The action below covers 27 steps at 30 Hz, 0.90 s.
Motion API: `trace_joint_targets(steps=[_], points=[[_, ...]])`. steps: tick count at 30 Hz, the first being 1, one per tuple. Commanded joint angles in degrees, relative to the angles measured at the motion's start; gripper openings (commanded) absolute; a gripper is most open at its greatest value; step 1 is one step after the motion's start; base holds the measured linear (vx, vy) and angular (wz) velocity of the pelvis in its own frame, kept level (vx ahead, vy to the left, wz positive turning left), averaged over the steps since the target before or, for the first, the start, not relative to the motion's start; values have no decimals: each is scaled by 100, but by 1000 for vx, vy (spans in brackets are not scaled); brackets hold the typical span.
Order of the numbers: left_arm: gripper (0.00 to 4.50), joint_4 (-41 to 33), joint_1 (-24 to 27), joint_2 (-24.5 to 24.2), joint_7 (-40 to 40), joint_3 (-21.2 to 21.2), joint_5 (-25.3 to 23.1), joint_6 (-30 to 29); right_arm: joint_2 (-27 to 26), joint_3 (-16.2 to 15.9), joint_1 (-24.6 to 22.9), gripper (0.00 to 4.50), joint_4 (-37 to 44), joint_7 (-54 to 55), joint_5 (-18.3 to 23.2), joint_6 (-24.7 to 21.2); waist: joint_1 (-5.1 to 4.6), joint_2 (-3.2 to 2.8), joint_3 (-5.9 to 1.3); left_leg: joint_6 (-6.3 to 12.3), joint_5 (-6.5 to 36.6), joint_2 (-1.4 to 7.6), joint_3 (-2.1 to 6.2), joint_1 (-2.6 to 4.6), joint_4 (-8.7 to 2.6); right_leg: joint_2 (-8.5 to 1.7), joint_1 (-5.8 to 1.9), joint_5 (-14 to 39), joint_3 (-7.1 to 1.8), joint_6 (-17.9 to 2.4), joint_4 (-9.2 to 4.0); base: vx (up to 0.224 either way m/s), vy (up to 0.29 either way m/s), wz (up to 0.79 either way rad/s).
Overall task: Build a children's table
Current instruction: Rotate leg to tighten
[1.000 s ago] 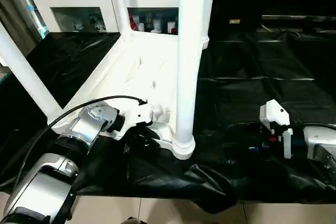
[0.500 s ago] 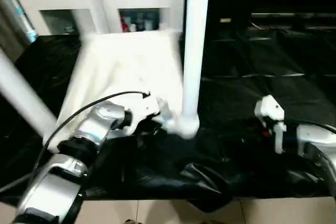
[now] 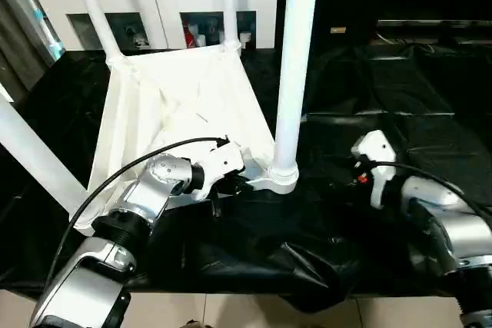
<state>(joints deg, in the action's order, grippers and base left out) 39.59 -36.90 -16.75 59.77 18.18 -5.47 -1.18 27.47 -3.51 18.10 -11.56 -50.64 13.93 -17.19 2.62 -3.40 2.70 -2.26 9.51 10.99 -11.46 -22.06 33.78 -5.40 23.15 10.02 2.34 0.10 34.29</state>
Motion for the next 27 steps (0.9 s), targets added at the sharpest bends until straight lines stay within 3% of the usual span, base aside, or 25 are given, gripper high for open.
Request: trace_joint_targets(steps=[1,5,9,14,15,17,18,23,27], points=[[0,32,200,165,62,-62,212,144,-29,-117,124,383,-58,-150,4,99,16,224,-374,394,1283,159,80,83,-351,-230,-247,1566,-132,-1143,-443,0,0,0],[0,-16,234,242,106,-159,356,82,-78,-340,232,414,-167,-399,-45,265,40,244,-381,434,1223,170,85,77,-344,-258,-241,1628,-132,-1124,-430,0,0,0],[0,-58,268,242,163,-191,431,24,-155,-456,385,446,-476,-178,-369,572,59,217,-388,426,1115,175,78,85,-338,-254,-224,1455,-145,-1175,-405,0,0,0],[0,11,275,201,221,-136,372,125,-242,-432,506,446,-620,-42,-452,657,73,216,-402,503,946,165,66,84,-324,-237,-251,1049,-143,-1255,-367,0,0,0],[29,37,264,207,233,-159,377,88,-239,-432,501,449,-595,-75,-432,651,78,205,-400,528,931,167,67,81,-322,-239,-252,1018,-143,-1265,-365,0,0,0],[29,130,197,222,182,-220,370,-25,-225,-422,486,449,-570,-112,-408,659,80,212,-393,529,981,164,64,83,-324,-239,-252,1111,-139,-1251,-379,0,0,0],[58,170,175,209,152,-207,328,-28,-221,-418,480,450,-568,-118,-403,664,83,206,-395,510,1012,164,65,88,-324,-241,-252,1176,-138,-1252,-381,0,0,0],[58,469,57,179,237,-273,311,-36,-223,-427,479,450,-632,-195,-378,762,87,194,-384,381,1279,178,73,121,-351,-233,-227,1358,-139,-1239,-412,0,0,0],[58,561,10,141,257,-281,300,0,-234,-421,478,450,-657,-212,-385,805,80,202,-377,315,1396,175,84,109,-367,-242,-239,1436,-140,-1195,-423,0,0,0]])
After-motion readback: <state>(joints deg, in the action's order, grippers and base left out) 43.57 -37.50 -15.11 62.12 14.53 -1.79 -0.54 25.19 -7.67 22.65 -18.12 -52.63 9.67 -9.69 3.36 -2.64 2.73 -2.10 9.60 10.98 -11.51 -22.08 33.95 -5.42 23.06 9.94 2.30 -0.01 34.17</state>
